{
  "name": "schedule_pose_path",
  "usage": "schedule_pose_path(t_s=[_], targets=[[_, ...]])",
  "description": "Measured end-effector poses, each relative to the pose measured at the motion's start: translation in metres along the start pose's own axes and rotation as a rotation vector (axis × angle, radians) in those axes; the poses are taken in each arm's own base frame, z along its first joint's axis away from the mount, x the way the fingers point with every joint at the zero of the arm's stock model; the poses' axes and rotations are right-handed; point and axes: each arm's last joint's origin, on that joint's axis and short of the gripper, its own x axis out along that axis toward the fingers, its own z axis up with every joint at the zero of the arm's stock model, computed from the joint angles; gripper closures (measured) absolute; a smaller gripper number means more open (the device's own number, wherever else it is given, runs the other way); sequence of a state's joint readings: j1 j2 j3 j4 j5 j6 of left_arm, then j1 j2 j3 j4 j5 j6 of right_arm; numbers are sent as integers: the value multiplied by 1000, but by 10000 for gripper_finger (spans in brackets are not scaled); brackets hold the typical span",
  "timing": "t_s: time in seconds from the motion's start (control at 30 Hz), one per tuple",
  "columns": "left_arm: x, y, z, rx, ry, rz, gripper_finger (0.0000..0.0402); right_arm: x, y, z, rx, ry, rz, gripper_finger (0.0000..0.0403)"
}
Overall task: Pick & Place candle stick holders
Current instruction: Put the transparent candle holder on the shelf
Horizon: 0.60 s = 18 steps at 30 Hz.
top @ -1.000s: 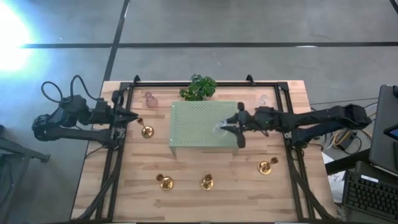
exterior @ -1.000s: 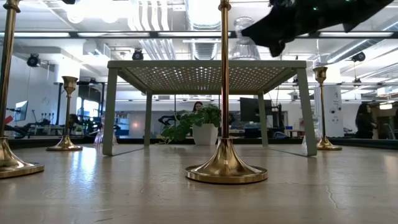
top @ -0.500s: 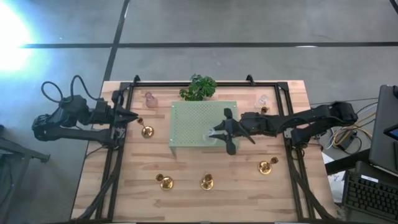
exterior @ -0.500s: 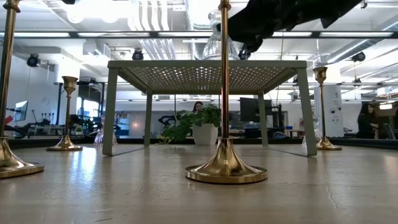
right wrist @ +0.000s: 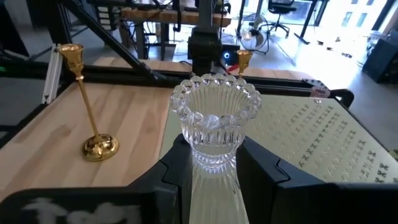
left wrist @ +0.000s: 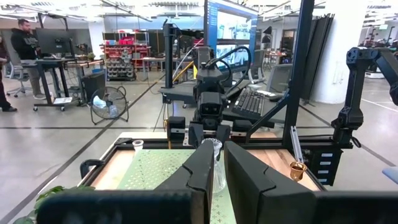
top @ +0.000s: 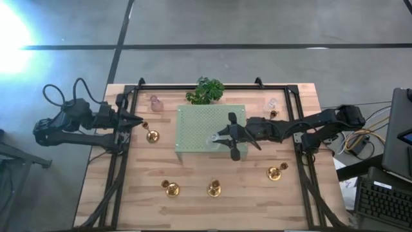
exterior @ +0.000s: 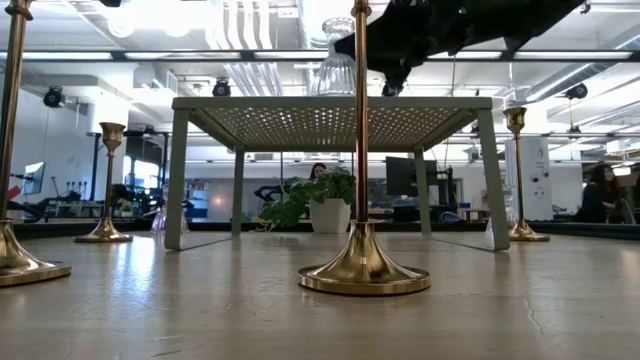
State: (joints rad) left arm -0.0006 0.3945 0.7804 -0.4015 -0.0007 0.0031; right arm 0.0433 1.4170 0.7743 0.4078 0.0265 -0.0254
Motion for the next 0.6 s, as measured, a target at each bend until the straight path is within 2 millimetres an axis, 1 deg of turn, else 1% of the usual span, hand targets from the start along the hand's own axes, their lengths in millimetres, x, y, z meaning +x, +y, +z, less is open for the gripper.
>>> schedule_pose_path(t_s=[0.2,0.33,0.6], targets=[[0,0,0,0,0,0,356,4,0,9,-30,-8,0,316],[0,0,0,0,0,0,356,8,0,5,-31,46,2,317],[0,0,0,0,1,0,356,13,0,2,-16,48,1,317]])
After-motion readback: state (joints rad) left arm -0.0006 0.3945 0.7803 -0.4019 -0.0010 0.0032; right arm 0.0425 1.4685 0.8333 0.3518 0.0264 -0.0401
